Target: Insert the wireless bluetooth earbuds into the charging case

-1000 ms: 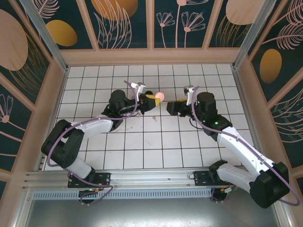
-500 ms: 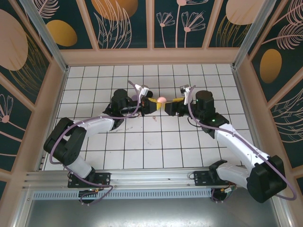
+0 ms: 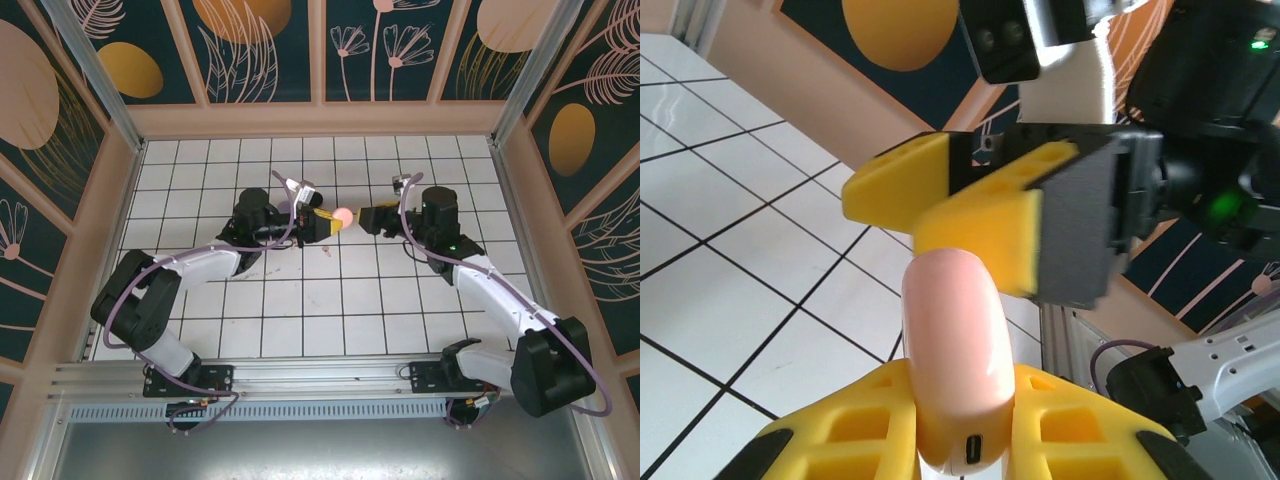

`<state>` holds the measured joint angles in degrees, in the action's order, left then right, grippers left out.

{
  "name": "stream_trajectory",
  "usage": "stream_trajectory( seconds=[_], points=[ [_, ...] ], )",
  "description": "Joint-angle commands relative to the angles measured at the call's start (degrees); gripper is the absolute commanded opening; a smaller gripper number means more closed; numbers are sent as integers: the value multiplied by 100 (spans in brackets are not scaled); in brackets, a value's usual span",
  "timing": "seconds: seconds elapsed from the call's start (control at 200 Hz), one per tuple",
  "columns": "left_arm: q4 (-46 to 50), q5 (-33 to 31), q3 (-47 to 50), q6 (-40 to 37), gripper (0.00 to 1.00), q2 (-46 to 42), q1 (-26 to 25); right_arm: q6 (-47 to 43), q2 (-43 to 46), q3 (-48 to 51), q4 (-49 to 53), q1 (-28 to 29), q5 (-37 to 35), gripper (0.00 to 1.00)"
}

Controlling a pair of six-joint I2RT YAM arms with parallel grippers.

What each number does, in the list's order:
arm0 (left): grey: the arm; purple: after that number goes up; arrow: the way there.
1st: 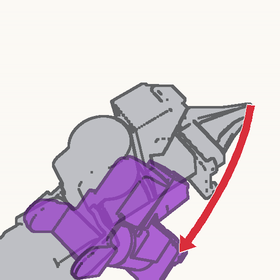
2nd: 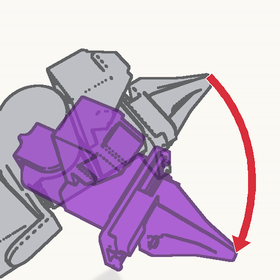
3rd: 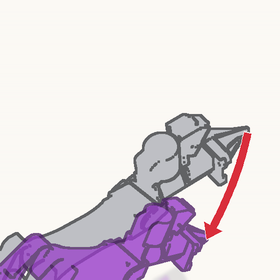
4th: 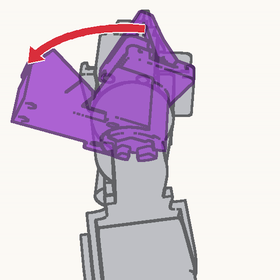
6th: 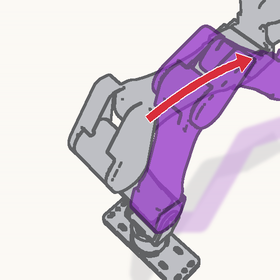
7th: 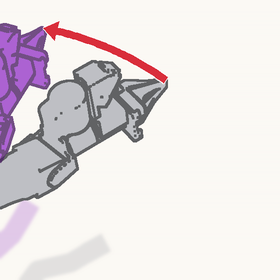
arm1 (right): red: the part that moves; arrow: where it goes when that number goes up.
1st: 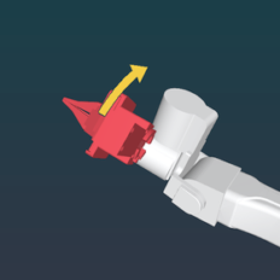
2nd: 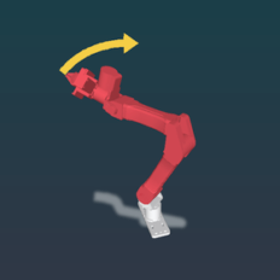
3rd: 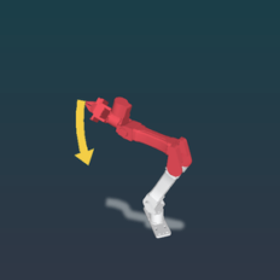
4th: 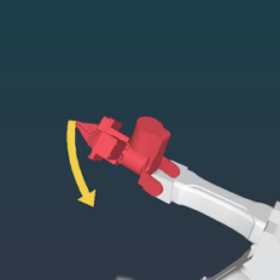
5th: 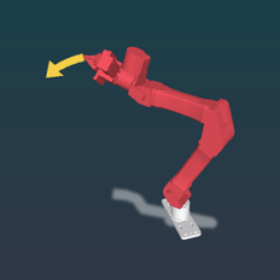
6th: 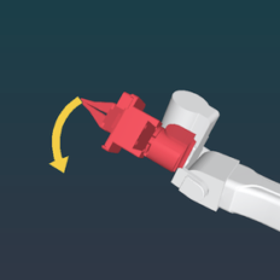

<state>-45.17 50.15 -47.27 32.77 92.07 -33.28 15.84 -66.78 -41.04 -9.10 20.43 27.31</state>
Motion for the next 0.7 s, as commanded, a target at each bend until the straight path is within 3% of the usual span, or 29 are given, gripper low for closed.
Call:
stream_trajectory(
  seconds=[0.0, 0.29, 0.696],
  points=[
    [-194, 215, -21, -94, 0, -247, -3, 172, -116, 152, -338, -147, 124, 69],
    [-107, 150, -59, -157, 0, -208, -3, 406, 579, 121, -229, -145, 883, 70],
    [16, 151, -208, -208, 0, -119, -1, 282, 304, -352, -106, 513, 671, 71]
  ],
)
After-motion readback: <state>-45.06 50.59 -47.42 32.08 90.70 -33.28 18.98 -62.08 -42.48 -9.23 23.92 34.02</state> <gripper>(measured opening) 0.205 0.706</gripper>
